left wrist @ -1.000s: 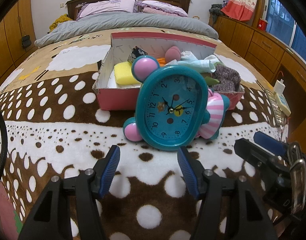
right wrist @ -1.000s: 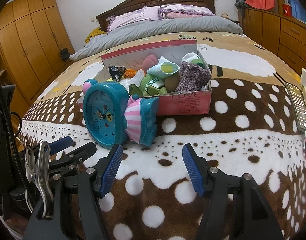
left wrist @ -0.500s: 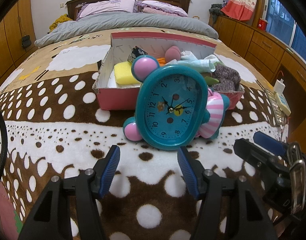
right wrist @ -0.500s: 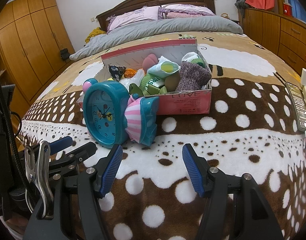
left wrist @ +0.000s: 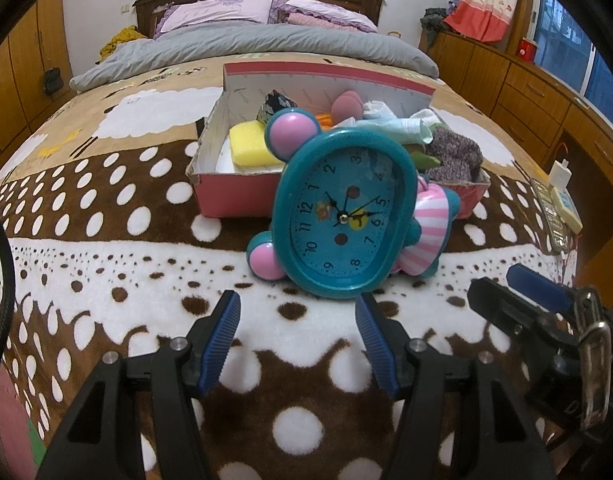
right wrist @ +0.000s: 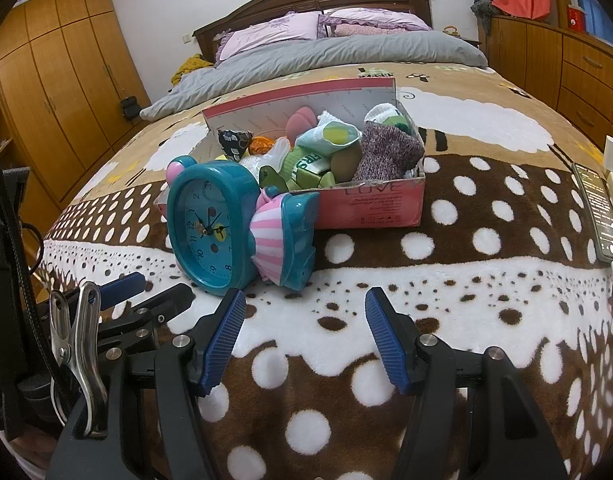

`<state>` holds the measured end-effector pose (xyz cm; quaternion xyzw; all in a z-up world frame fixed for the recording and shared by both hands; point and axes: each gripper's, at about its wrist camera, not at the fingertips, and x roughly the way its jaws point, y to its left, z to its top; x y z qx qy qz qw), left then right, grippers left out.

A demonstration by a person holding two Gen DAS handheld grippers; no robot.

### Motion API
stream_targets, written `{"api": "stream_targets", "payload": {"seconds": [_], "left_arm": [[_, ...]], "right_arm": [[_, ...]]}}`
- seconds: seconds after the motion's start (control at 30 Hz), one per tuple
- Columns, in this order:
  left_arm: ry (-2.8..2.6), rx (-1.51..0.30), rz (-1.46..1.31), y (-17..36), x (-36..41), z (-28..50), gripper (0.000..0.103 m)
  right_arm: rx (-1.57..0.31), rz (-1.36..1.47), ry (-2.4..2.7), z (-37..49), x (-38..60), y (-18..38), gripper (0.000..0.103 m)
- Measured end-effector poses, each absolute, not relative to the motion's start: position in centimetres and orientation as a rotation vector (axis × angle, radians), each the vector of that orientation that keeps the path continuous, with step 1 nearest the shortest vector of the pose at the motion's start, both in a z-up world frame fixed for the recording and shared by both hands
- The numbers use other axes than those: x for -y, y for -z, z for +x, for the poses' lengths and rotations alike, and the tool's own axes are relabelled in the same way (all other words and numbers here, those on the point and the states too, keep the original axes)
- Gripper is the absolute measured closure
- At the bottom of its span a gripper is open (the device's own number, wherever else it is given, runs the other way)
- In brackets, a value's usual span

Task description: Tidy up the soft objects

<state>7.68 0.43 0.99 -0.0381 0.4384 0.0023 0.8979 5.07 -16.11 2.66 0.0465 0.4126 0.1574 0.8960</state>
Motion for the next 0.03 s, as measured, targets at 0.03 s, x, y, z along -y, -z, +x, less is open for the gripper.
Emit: {"api": "stream_targets", "payload": {"seconds": [0.03], "left_arm": [[-0.005, -0.910, -0.079, -0.95, -0.44, 7.67, 0.040]], "right_arm": [[-0.855, 0.096, -0.326, 5.06, 16.11, -2.66, 0.039]]}}
